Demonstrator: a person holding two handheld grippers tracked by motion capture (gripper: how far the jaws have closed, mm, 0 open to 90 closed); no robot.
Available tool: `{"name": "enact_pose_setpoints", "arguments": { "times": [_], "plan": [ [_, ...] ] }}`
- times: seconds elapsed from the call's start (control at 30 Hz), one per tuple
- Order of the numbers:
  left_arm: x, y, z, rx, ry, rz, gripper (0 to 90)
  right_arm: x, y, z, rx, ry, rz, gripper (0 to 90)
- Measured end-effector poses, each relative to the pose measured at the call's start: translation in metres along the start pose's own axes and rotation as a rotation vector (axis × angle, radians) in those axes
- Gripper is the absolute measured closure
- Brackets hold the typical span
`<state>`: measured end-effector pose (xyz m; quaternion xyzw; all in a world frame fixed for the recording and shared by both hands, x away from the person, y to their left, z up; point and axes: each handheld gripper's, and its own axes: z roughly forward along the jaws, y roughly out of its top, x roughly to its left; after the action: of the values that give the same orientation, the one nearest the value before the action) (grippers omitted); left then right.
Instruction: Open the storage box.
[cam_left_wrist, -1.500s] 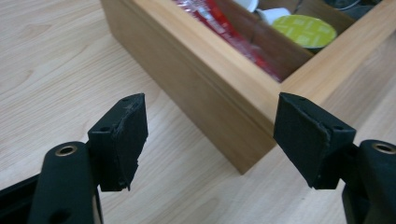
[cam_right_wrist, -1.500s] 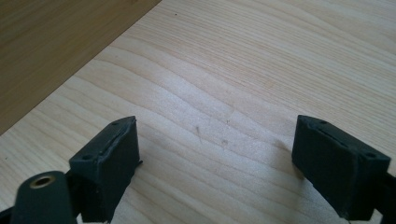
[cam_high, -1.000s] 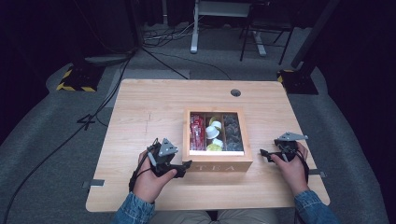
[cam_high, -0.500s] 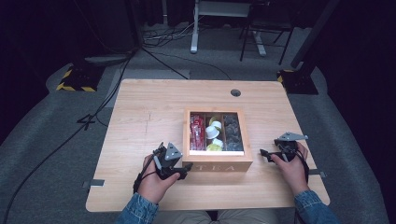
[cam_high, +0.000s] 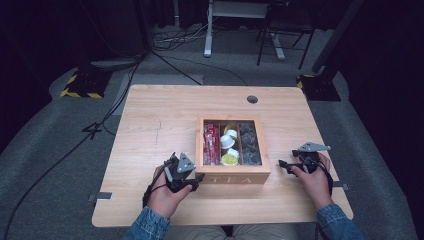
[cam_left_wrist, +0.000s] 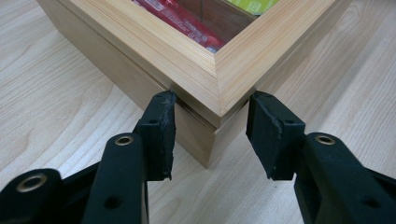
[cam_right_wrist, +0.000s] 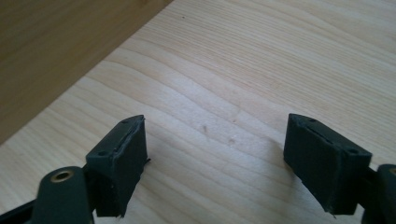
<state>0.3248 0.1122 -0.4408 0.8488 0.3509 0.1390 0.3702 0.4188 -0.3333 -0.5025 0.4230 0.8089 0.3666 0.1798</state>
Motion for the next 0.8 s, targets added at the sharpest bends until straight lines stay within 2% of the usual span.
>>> {"name": "enact_pose_setpoints", "arguments": {
  "times": [0.07,0.1,0.17,0.23,0.27,0.37,0.6,0.8],
  "plan": [
    [0.000,0.000,0.000,0.003,-0.002,-0.002,52.8,0.000,0.000,-0.001,0.009,0.012,0.000,23.0],
    [0.000,0.001,0.000,0.001,-0.003,-0.008,52.9,0.003,0.004,-0.010,0.028,0.034,-0.024,23.8],
    [0.000,0.001,-0.001,0.001,-0.007,-0.013,53.0,0.004,0.006,-0.013,0.028,0.037,-0.036,23.7],
    [0.001,0.002,-0.002,0.006,-0.006,-0.007,53.0,0.009,0.012,-0.026,0.017,0.064,-0.052,22.9],
    [0.001,0.003,-0.002,0.005,-0.006,-0.008,53.0,0.015,0.017,-0.037,0.004,0.086,-0.078,22.5],
    [0.000,0.003,-0.002,0.005,-0.003,-0.014,53.1,0.025,0.025,-0.049,-0.004,0.103,-0.113,22.4],
    [0.001,0.006,-0.004,0.009,0.000,-0.010,53.2,0.044,0.037,-0.067,-0.015,0.149,-0.168,21.5],
    [0.000,0.007,-0.006,-0.005,-0.001,-0.020,53.3,0.068,0.048,-0.079,-0.029,0.231,-0.250,21.5]
  ]
}}
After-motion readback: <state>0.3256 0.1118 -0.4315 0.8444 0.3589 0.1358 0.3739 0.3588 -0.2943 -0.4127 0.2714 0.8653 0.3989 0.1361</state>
